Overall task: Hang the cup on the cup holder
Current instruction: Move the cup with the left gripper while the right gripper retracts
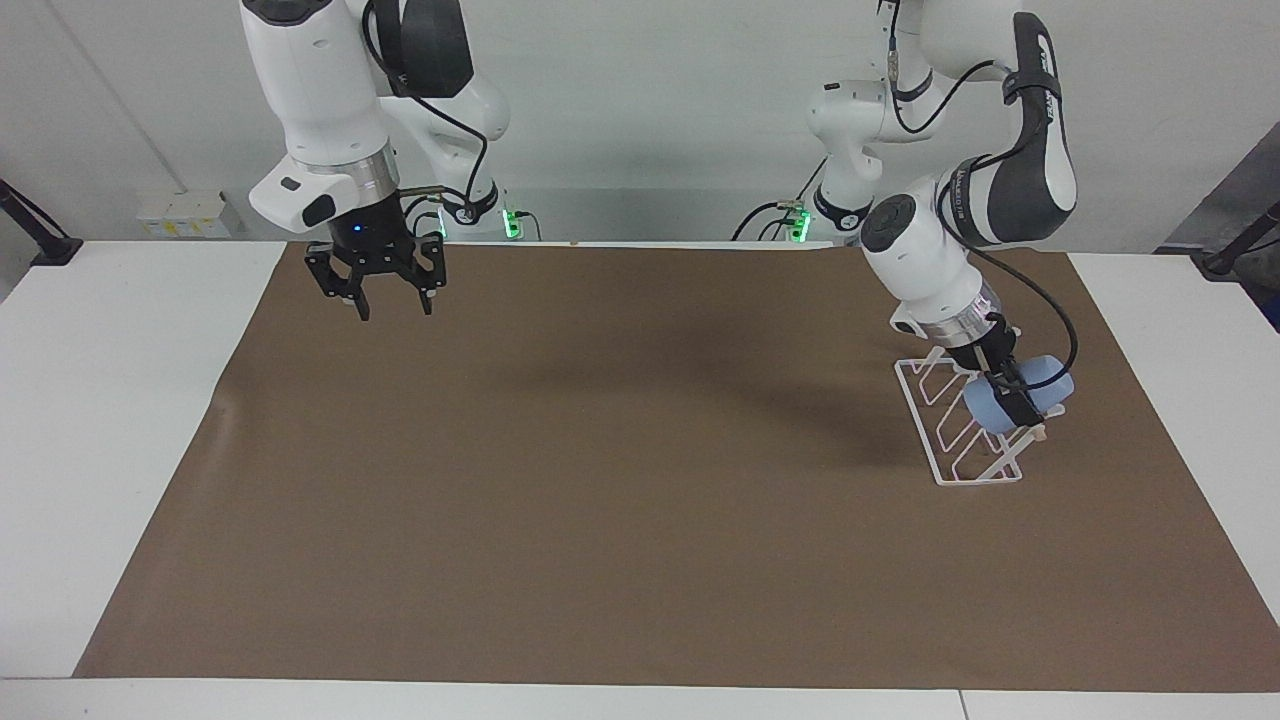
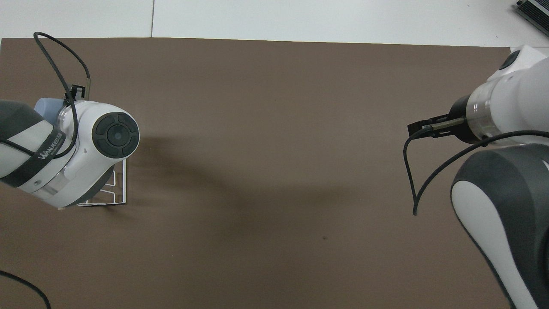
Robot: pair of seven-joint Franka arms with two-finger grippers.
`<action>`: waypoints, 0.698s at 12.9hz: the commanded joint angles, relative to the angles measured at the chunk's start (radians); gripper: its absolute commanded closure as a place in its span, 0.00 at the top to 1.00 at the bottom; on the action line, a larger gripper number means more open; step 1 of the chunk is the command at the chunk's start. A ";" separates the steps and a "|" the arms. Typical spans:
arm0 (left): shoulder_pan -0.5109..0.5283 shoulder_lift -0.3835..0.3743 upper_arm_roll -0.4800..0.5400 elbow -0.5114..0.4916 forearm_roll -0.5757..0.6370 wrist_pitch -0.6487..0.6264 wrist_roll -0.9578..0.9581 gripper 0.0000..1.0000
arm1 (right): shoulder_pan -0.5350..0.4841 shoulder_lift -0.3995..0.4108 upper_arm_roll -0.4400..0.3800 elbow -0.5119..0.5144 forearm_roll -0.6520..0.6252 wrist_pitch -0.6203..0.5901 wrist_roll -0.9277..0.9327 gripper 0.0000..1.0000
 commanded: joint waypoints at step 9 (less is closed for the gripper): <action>-0.052 -0.008 -0.010 0.056 0.007 -0.129 -0.023 1.00 | 0.186 -0.016 -0.322 -0.046 0.077 -0.014 -0.119 0.76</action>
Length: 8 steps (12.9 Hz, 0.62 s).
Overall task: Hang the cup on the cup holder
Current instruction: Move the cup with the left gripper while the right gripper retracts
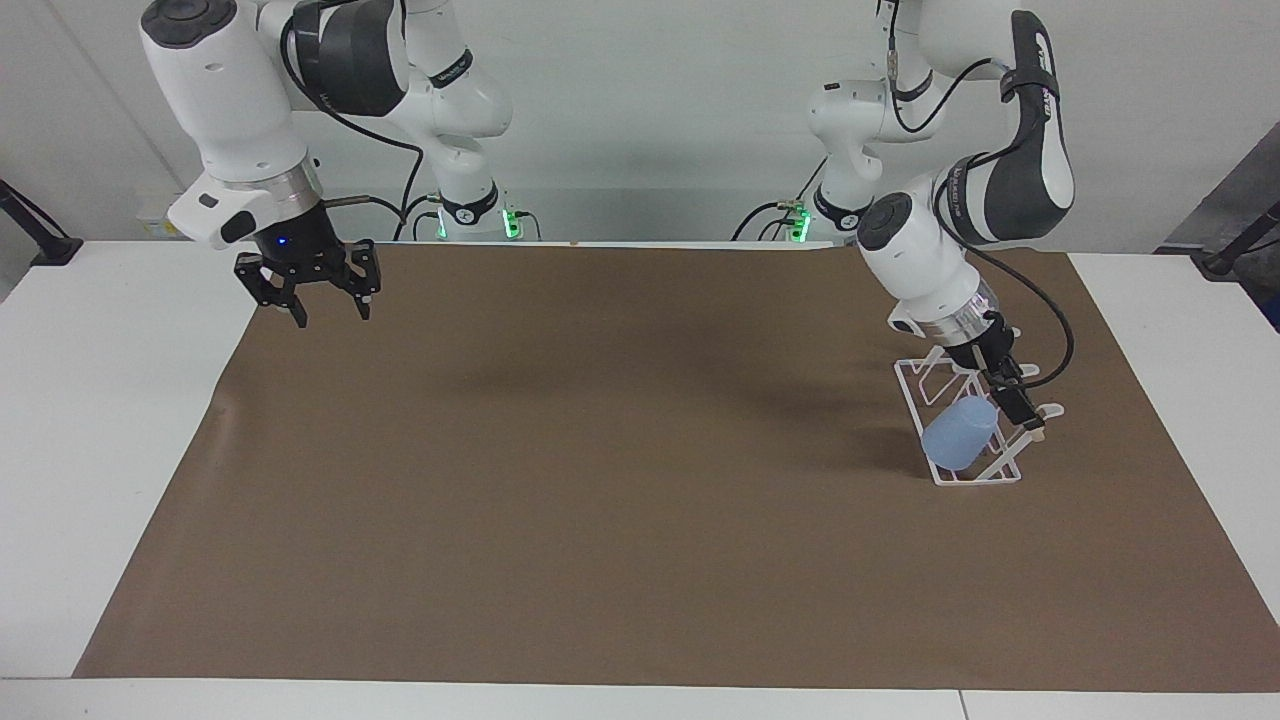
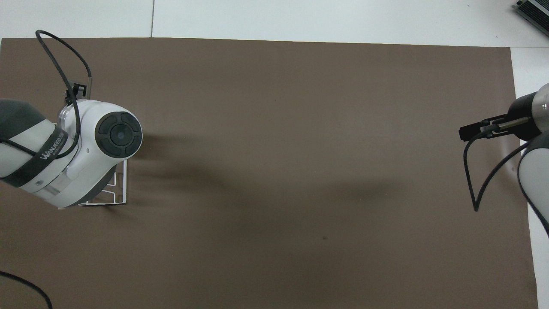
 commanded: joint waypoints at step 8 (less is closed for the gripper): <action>-0.063 -0.097 -0.003 0.146 -0.449 -0.312 -0.223 1.00 | 0.036 -0.021 -0.033 -0.019 0.036 -0.028 0.138 1.00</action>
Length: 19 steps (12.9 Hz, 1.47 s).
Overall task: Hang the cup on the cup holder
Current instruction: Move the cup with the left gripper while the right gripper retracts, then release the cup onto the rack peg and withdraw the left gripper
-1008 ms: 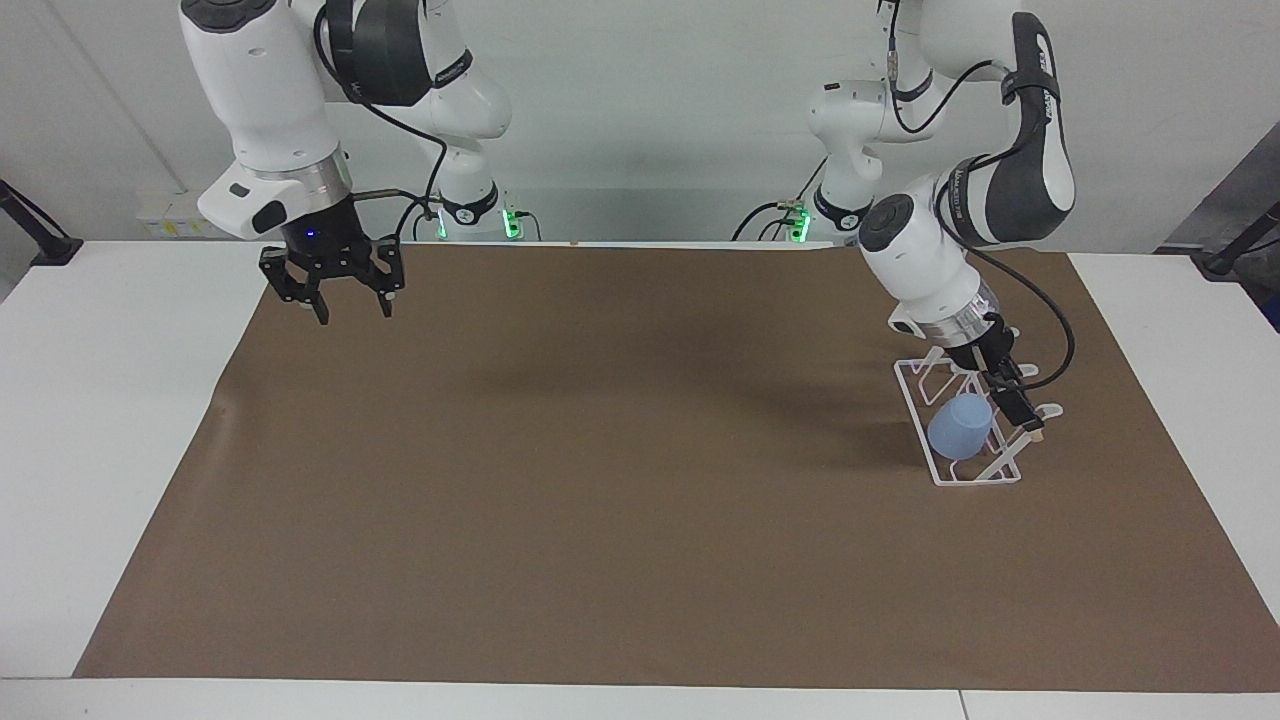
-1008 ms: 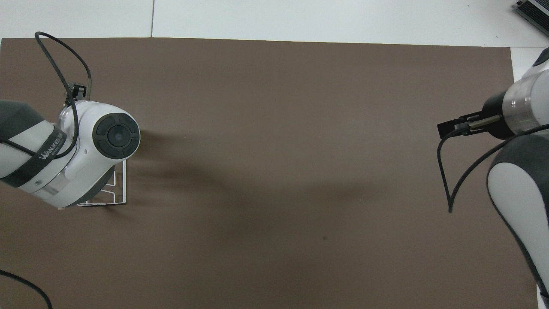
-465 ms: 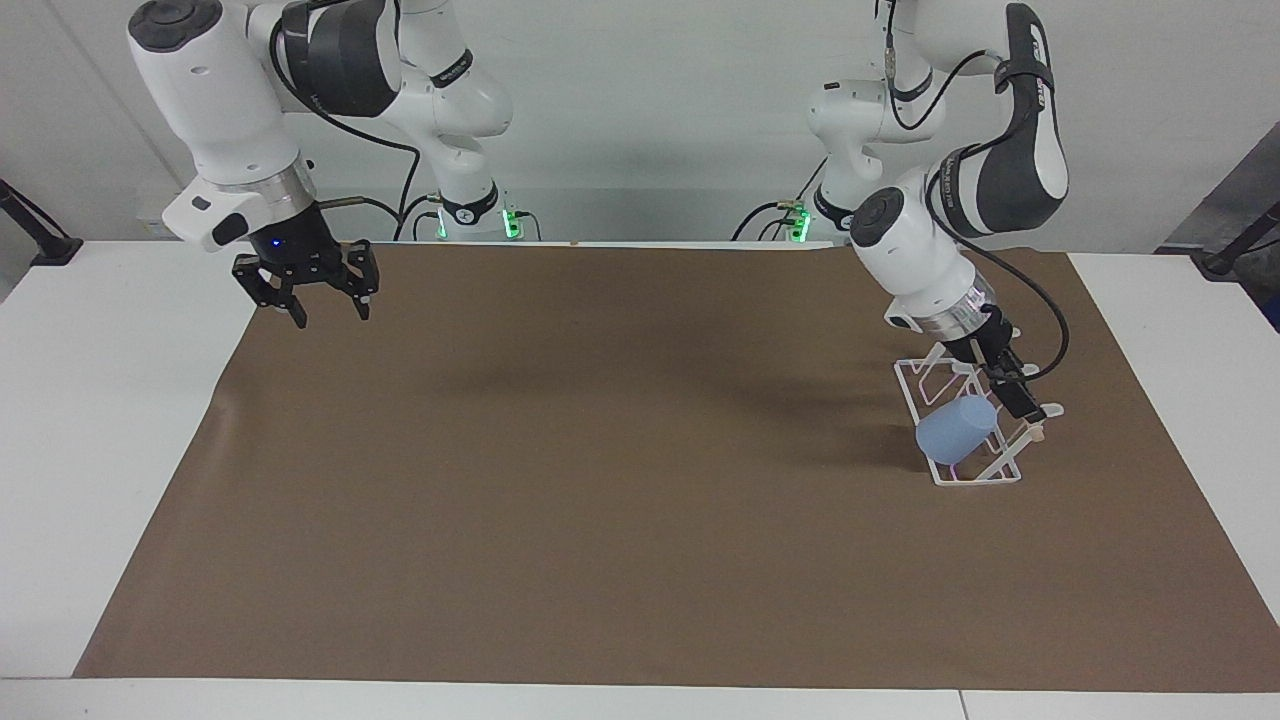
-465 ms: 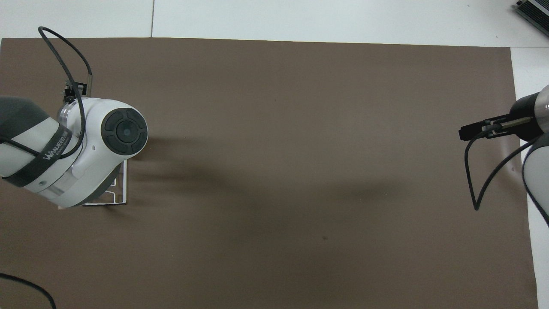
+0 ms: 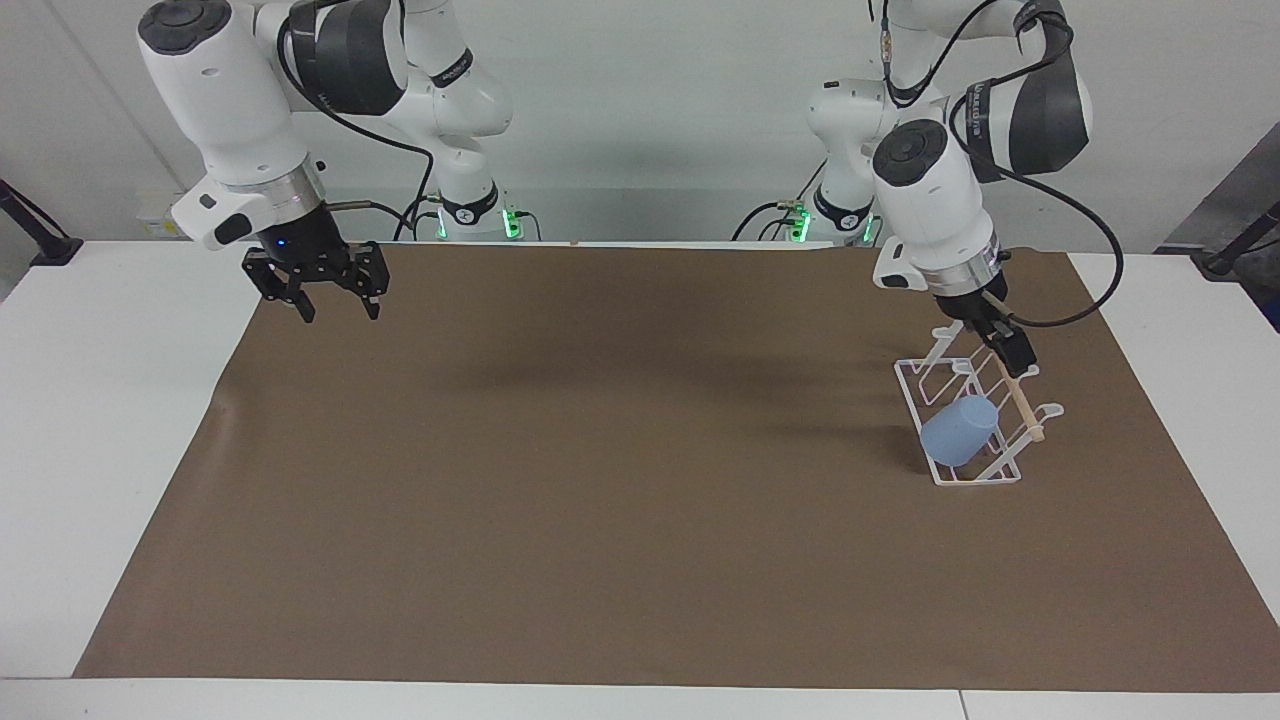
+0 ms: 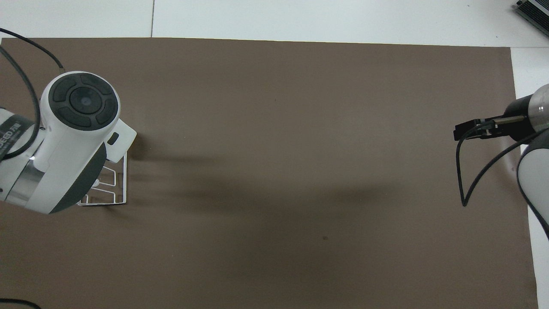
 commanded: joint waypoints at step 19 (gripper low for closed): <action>0.268 -0.141 0.025 0.120 -0.521 -0.167 -0.416 1.00 | -0.007 -0.018 -0.008 -0.014 0.023 -0.009 0.010 1.00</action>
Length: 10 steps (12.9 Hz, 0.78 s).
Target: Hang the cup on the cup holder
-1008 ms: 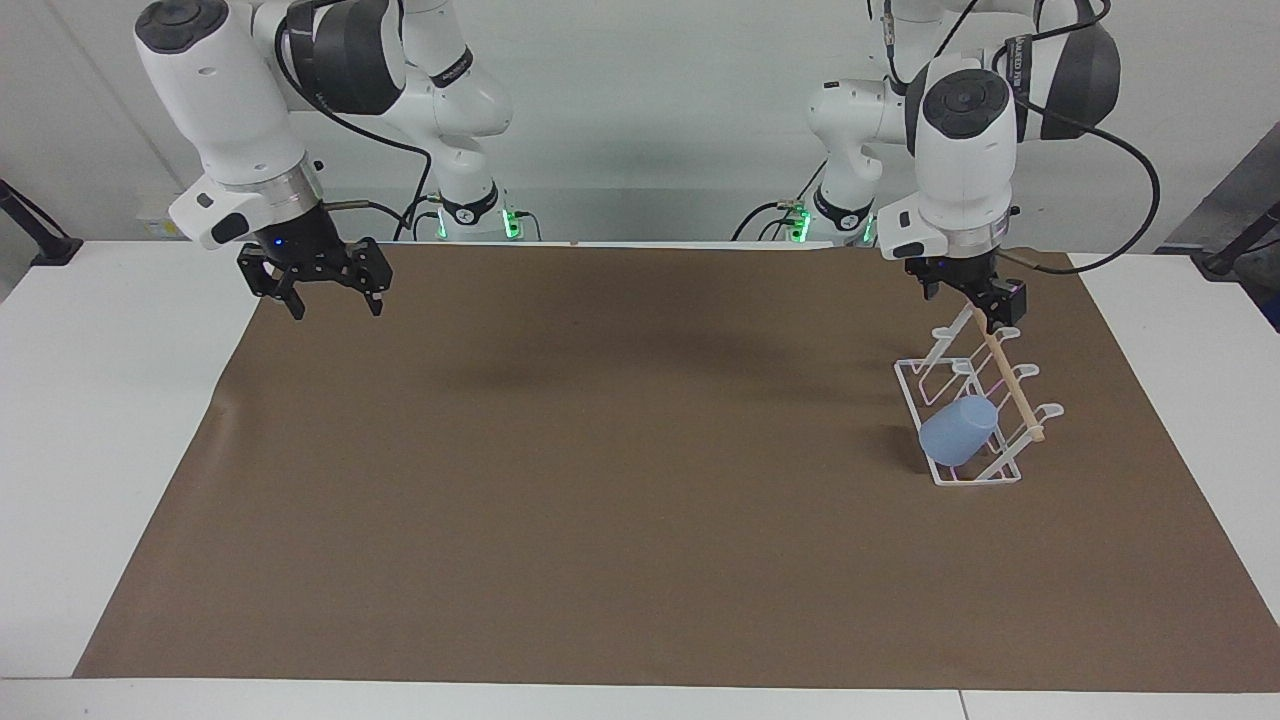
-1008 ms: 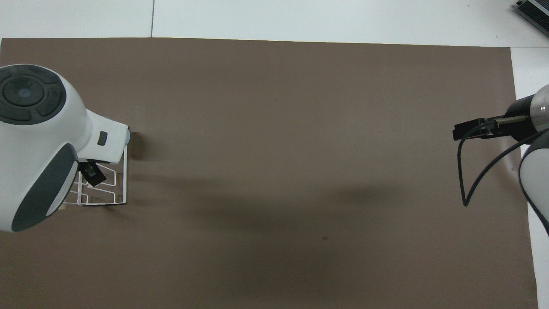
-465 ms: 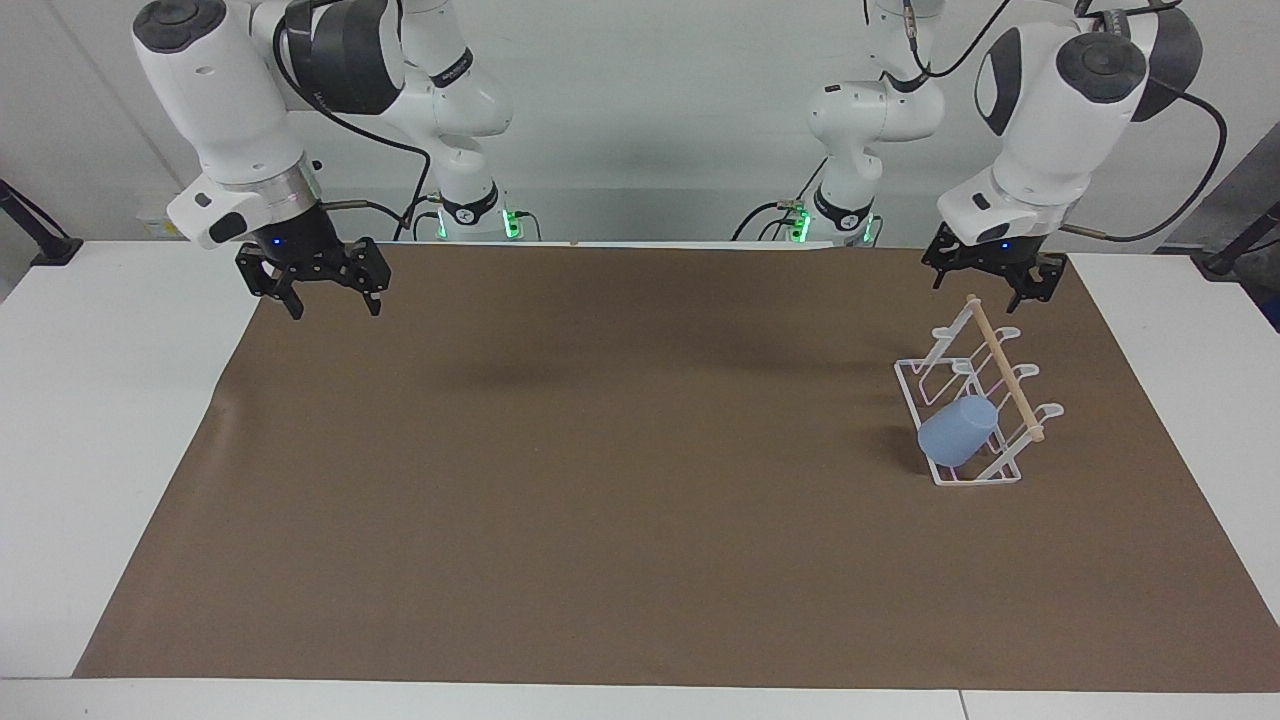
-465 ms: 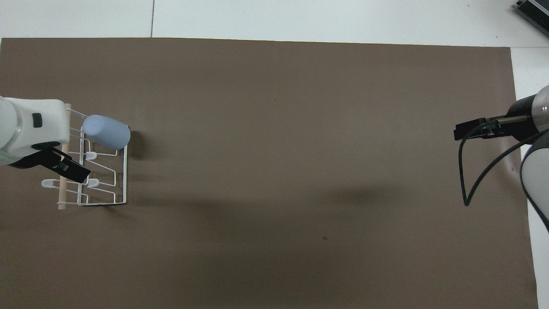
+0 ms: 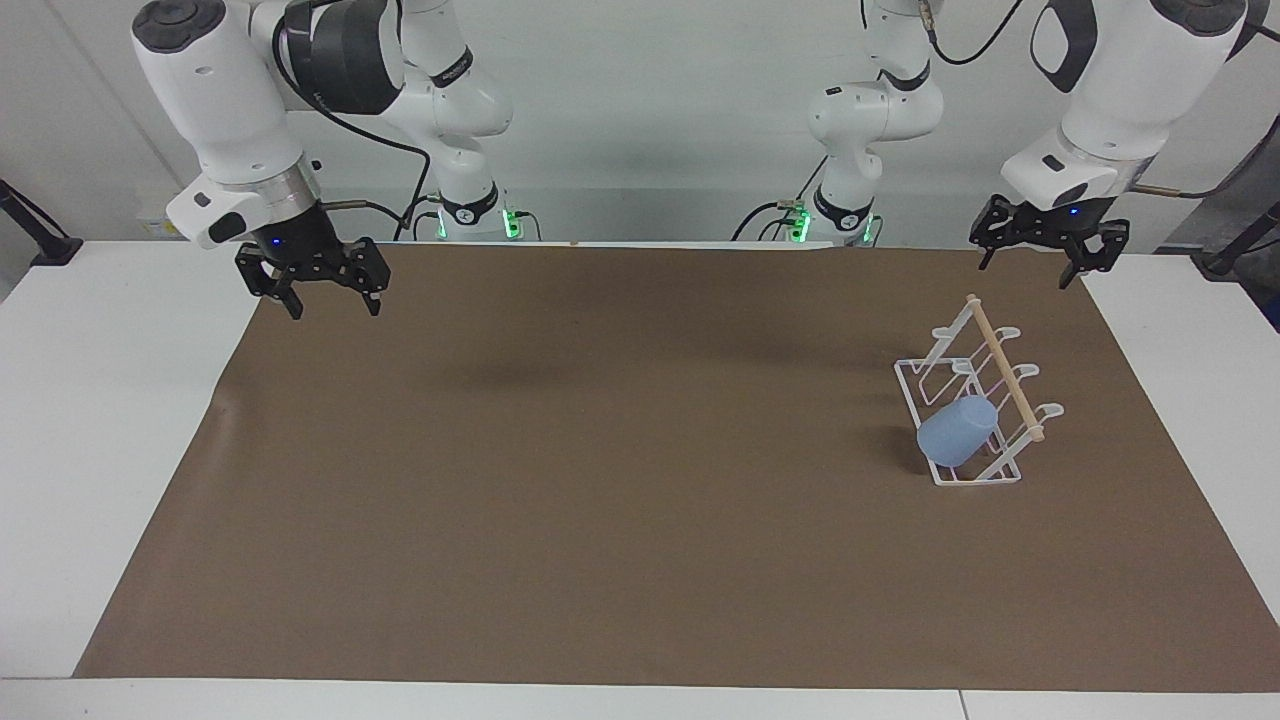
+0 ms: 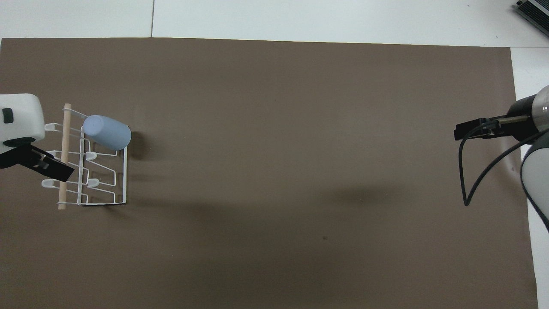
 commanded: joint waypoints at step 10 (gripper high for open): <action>0.029 -0.017 -0.011 0.002 -0.017 -0.018 -0.008 1.00 | -0.005 -0.017 -0.002 -0.014 0.023 -0.009 0.009 1.00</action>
